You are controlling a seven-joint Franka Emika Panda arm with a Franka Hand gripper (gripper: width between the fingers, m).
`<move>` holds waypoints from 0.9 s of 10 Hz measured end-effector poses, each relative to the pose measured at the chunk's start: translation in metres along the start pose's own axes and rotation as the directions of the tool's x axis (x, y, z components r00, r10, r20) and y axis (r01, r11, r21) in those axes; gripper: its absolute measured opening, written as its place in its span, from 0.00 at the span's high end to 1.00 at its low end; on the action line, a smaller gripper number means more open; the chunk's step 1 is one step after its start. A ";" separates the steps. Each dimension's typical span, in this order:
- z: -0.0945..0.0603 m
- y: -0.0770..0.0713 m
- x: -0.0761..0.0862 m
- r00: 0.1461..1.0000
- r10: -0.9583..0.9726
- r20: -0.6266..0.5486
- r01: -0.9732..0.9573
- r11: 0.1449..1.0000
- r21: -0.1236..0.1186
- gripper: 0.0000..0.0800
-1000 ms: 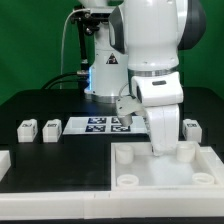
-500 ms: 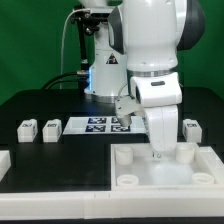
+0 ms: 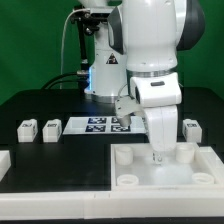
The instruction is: Assemble one leg
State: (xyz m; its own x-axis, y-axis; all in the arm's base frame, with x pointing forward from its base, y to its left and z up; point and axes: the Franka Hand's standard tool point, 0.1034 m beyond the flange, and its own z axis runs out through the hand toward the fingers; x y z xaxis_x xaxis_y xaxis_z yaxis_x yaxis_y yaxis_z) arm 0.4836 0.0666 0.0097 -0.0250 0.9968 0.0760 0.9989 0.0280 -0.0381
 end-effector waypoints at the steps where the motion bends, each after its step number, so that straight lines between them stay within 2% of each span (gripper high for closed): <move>1: 0.000 0.000 0.000 1.000 0.000 0.000 0.000 1.000 0.000 0.19; 3: -0.001 0.000 0.000 1.000 0.004 0.000 -0.004 1.000 -0.001 0.19; 5: -0.028 -0.003 -0.001 0.997 0.080 0.013 -0.080 0.996 -0.030 0.19; 7: -0.049 -0.015 0.014 0.973 0.230 0.013 -0.229 0.972 -0.056 0.19; 8: -0.051 -0.025 0.025 0.947 0.321 0.009 -0.320 0.946 -0.058 0.19; 9: -0.051 -0.030 0.036 0.883 0.470 -0.001 -0.469 0.881 -0.058 0.19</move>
Offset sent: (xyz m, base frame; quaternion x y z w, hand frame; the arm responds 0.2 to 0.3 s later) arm -0.0167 -0.0048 0.0470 -0.0152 -0.0007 0.0639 0.9978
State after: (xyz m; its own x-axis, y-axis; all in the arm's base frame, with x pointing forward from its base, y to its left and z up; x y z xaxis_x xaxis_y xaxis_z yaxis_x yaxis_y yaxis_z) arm 0.4545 0.0977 0.0649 0.4472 0.8930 0.0499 0.8944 -0.4472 -0.0117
